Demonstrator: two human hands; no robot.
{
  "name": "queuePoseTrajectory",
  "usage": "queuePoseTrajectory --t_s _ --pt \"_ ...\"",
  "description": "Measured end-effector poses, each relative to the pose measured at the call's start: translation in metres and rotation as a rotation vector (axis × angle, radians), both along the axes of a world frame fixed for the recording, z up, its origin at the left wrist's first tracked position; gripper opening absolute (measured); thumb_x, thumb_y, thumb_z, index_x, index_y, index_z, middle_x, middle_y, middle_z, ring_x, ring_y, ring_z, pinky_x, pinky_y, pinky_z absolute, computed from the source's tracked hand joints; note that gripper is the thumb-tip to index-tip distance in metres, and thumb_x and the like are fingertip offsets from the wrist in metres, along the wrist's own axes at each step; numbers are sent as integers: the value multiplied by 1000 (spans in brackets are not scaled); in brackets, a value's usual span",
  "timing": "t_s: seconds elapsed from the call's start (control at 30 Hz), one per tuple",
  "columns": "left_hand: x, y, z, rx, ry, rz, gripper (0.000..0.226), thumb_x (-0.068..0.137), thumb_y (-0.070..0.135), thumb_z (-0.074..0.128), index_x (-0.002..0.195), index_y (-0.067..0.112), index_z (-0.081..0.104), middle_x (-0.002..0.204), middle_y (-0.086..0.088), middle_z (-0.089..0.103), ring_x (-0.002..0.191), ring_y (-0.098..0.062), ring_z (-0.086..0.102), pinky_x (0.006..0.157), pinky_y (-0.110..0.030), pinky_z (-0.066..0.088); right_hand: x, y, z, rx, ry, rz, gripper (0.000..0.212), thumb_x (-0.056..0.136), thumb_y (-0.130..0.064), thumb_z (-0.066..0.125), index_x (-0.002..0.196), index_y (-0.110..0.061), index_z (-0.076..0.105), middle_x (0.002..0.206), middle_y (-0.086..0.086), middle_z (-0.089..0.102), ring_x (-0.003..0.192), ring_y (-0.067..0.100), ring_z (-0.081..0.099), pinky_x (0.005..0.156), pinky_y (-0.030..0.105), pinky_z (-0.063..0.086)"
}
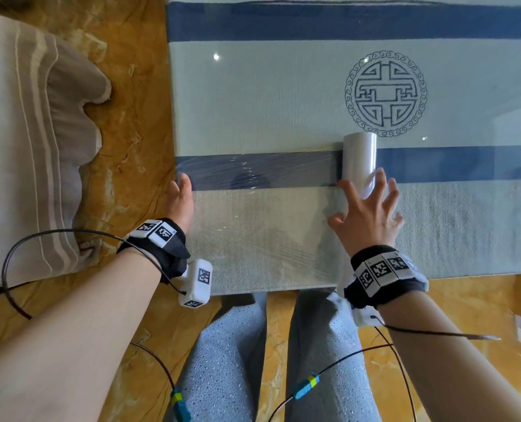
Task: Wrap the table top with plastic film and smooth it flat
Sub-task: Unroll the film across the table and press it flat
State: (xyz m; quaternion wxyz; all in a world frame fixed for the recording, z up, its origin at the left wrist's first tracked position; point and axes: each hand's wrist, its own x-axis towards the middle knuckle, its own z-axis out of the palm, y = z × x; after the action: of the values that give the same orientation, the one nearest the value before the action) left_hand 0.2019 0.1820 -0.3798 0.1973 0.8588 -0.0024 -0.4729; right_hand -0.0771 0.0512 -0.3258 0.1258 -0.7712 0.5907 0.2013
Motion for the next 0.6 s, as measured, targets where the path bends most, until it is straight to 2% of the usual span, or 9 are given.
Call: queuePoseTrajectory --t_s 0.23,0.6 --pt "-6 -10 -9 -29 -8 -15 73 96 63 14 154 20 2 162 -4 2 149 -23 7 121 -46 5 -34 -26 8 -71 21 -48 42 86 -36 59 125 -38 42 157 11 15 142 44 17 89 74 41" --pt "4 -19 -18 -53 -96 12 72 97 61 19 154 17 9 162 -8 10 148 -25 12 120 -44 6 -66 -68 13 -8 89 -20 58 81 -37 70 131 -41 41 156 7 11 142 42 14 89 75 41"
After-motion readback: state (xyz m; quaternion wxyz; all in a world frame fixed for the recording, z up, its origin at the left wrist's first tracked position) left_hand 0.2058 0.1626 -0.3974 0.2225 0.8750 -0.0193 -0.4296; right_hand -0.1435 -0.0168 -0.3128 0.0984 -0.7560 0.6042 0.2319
